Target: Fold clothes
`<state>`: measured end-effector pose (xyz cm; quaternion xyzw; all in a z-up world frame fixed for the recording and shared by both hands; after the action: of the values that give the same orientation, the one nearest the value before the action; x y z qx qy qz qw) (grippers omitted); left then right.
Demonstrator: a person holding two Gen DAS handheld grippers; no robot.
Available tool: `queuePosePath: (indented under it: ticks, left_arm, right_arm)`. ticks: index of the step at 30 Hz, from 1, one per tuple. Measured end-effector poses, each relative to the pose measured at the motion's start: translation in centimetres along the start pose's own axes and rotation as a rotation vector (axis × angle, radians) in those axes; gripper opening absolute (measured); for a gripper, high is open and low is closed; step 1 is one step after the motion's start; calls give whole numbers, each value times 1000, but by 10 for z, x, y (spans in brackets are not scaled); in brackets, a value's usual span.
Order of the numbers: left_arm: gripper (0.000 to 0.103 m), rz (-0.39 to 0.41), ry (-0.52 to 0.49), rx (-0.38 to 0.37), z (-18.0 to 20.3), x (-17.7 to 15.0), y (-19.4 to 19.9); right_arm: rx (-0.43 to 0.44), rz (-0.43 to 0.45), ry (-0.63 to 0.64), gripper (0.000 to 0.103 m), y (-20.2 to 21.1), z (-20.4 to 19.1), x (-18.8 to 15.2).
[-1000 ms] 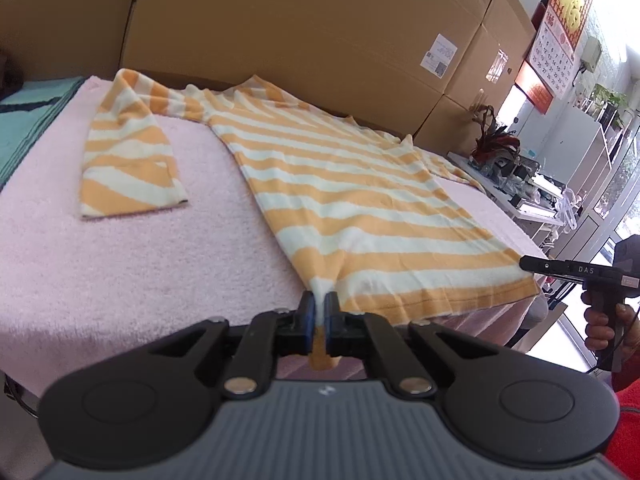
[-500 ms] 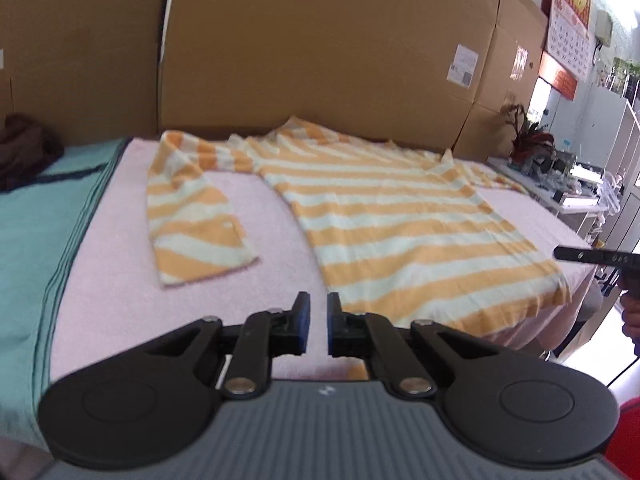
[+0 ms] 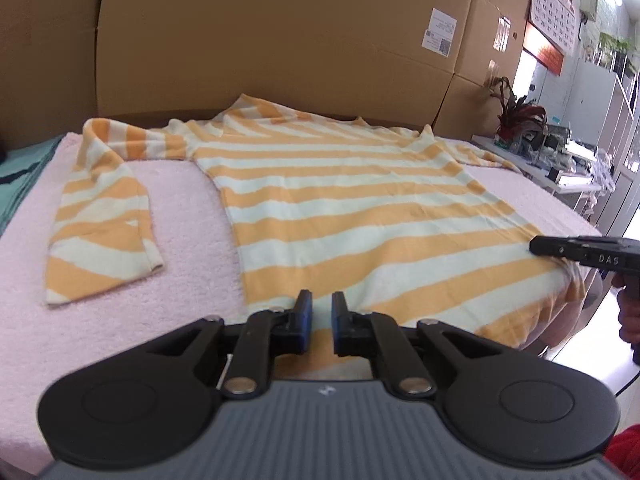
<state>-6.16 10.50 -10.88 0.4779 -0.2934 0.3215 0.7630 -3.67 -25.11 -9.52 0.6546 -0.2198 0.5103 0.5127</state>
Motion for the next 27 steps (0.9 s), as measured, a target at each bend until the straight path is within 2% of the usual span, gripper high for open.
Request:
queuePosePath:
  ticks: [3, 5, 6, 7, 9, 10, 12, 13, 18, 21, 23, 25, 27]
  left_arm:
    - [10, 13, 9, 0, -2, 7, 7]
    - [22, 48, 10, -30, 8, 17, 0]
    - [33, 52, 8, -32, 12, 20, -8]
    - [35, 53, 5, -32, 17, 22, -18]
    - [35, 39, -10, -5, 16, 20, -30]
    - [33, 32, -18, 10, 15, 19, -36]
    - [35, 21, -30, 23, 13, 16, -41]
    - [38, 22, -31, 21, 10, 15, -38]
    - [38, 49, -12, 25, -4, 18, -20]
    - [41, 131, -3, 118, -26, 34, -8]
    - [41, 147, 34, 191, -50, 43, -2]
    - [37, 140, 59, 285, -75, 46, 2]
    - [37, 110, 30, 358, -93, 40, 6]
  right_arm:
    - [10, 10, -14, 12, 0, 3, 4]
    - [39, 32, -65, 15, -5, 2, 14]
    - [44, 35, -66, 15, -12, 0, 20]
    - [48, 37, -64, 16, -20, -3, 25]
    - [29, -3, -50, 27, -39, -9, 31]
    - [11, -38, -38, 27, -48, -9, 31]
    - [-17, -48, -20, 26, -51, -5, 31]
    - [-27, -51, -19, 26, -49, -1, 29]
    - [-41, -61, -37, 25, -48, 12, 31]
    - [-35, -42, -27, 25, -54, 6, 44]
    - [-28, -40, -3, 25, -63, 1, 52]
    - [-54, -68, 17, 25, -75, -1, 54]
    - [-83, -88, 20, 28, -82, 2, 51]
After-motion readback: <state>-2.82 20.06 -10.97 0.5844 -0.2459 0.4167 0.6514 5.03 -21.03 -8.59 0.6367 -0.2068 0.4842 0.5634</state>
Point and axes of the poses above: each gripper's, at about its wrist camera, not at the fingertips, and y roughly against the way its jaws point, z to its right, x to its top, the point moved 9 cm from there along -y, roughly the way its jaws point, and after that the axes turned 15 degrees about y, right-handed, at the moved point
